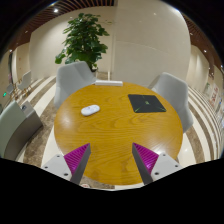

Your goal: Arrange mouse

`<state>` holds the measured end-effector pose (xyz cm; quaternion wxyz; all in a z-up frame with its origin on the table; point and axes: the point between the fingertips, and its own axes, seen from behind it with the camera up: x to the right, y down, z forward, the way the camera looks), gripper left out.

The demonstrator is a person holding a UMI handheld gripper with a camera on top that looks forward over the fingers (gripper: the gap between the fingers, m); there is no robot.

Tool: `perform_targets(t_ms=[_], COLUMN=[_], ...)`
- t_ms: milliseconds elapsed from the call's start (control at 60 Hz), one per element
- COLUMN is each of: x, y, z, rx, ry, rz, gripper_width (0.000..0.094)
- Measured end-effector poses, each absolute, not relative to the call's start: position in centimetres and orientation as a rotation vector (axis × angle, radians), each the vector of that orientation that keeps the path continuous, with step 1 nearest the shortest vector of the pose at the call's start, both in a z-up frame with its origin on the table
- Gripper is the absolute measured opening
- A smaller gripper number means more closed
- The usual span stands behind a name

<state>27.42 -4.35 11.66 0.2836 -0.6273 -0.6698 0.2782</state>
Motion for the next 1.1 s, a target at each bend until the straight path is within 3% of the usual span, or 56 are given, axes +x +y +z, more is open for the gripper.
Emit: perform_targets(t_ms=[517, 1100], x=[22.4, 7.4], y=[-17.2, -20.0], z=[9.3, 0.3], rx=[-1.629, -1.713], ry=[-1.903, -1.847], rz=[0.796, 0.723], gripper_width=[0.087, 0.0868])
